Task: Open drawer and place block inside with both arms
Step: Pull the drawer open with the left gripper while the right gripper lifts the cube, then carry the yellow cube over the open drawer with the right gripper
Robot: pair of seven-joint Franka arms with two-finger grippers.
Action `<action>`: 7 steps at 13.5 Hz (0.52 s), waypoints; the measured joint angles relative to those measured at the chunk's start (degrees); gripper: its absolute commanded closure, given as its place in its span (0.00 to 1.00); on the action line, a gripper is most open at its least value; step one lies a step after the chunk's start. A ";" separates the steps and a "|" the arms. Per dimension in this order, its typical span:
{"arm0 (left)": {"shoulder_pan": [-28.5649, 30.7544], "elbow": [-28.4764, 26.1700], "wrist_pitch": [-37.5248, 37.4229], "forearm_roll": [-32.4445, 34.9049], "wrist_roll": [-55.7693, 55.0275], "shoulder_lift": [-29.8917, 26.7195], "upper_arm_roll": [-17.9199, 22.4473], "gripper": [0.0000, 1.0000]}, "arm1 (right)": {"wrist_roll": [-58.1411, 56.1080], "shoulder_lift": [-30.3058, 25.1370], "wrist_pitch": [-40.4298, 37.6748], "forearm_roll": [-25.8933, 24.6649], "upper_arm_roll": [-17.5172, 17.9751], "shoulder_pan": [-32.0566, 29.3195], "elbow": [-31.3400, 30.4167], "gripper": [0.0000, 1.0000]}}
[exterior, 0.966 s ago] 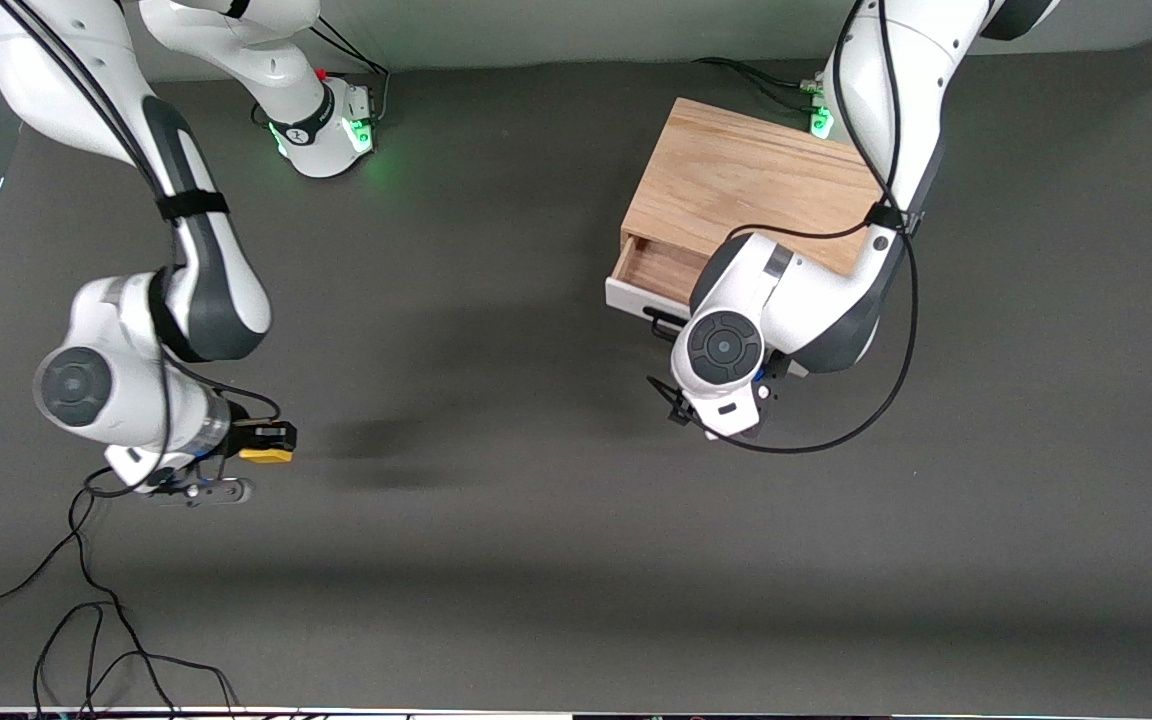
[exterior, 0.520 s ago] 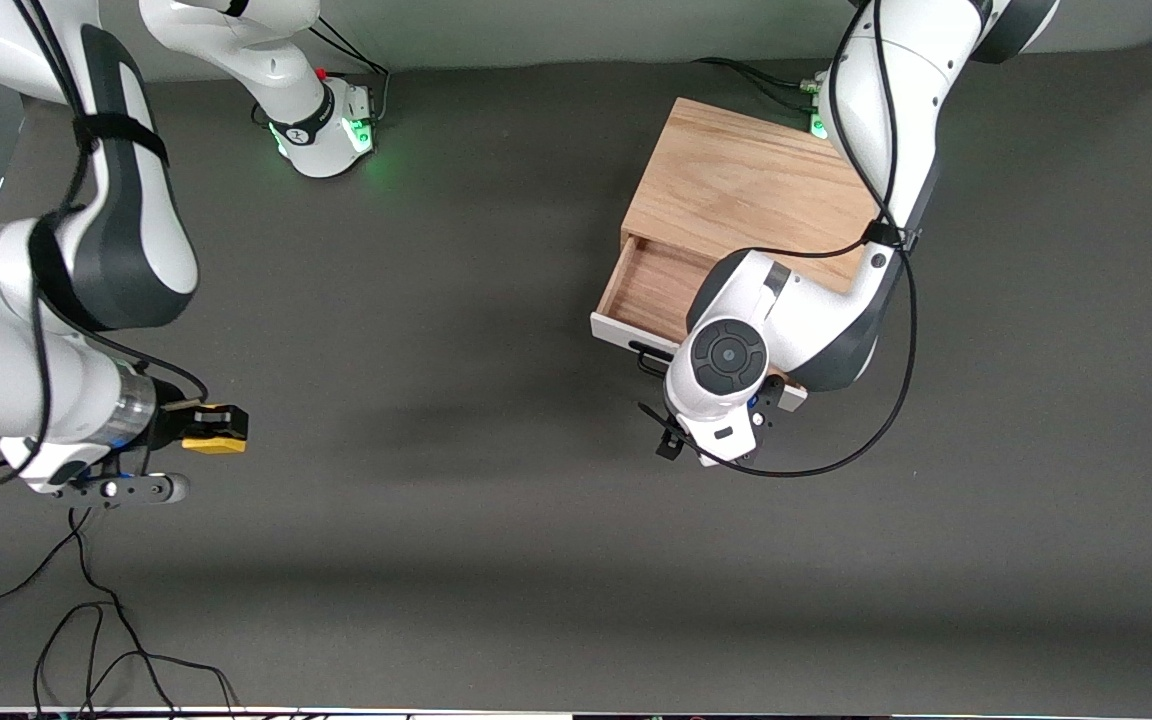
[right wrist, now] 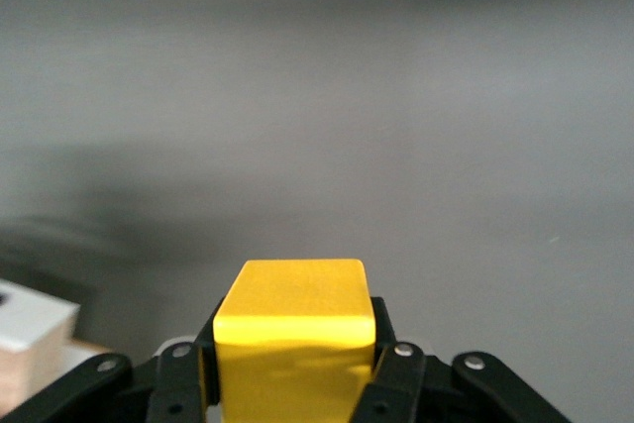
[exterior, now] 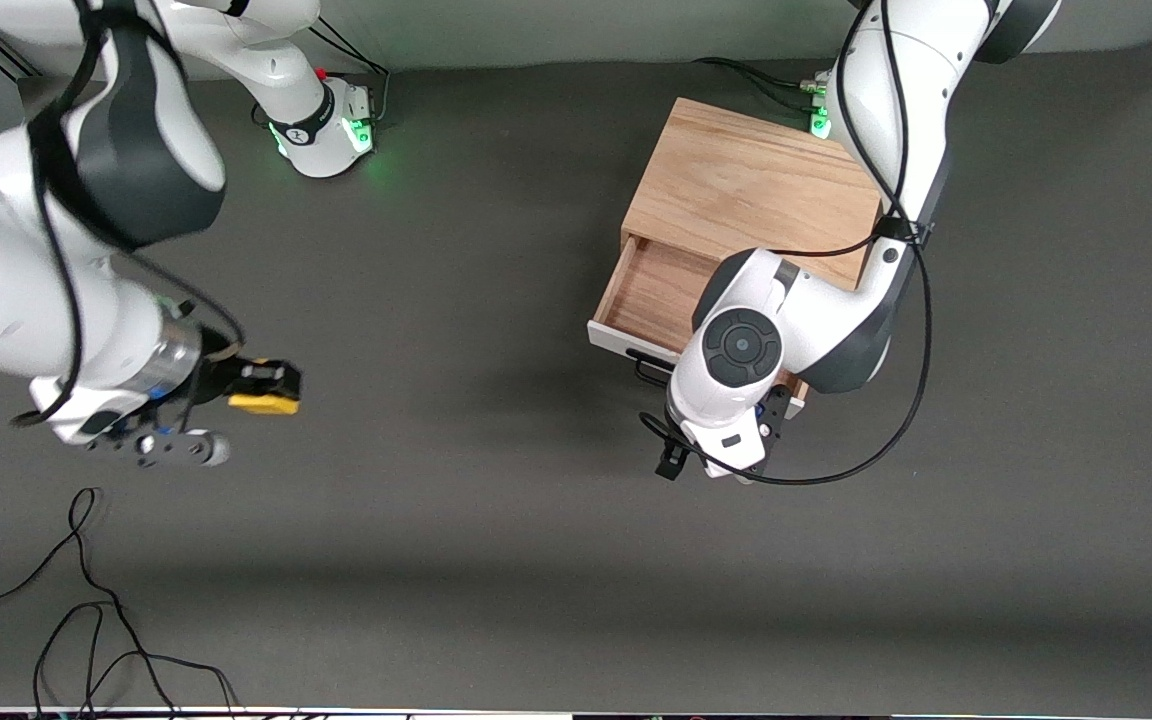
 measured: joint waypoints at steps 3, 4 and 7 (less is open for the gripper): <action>0.83 5.25 -2.76 1.32 3.06 -1.12 3.06 0.00 | 10.86 0.00 -0.67 -0.04 7.50 0.21 2.43 0.80; 2.38 7.04 -5.92 1.31 7.47 -2.41 3.78 0.00 | 13.83 0.02 -0.55 -0.05 9.97 0.26 2.82 0.80; 9.92 8.77 -15.85 -0.39 24.11 -8.43 4.08 0.00 | 20.70 0.36 2.83 -0.79 14.97 2.15 3.22 0.80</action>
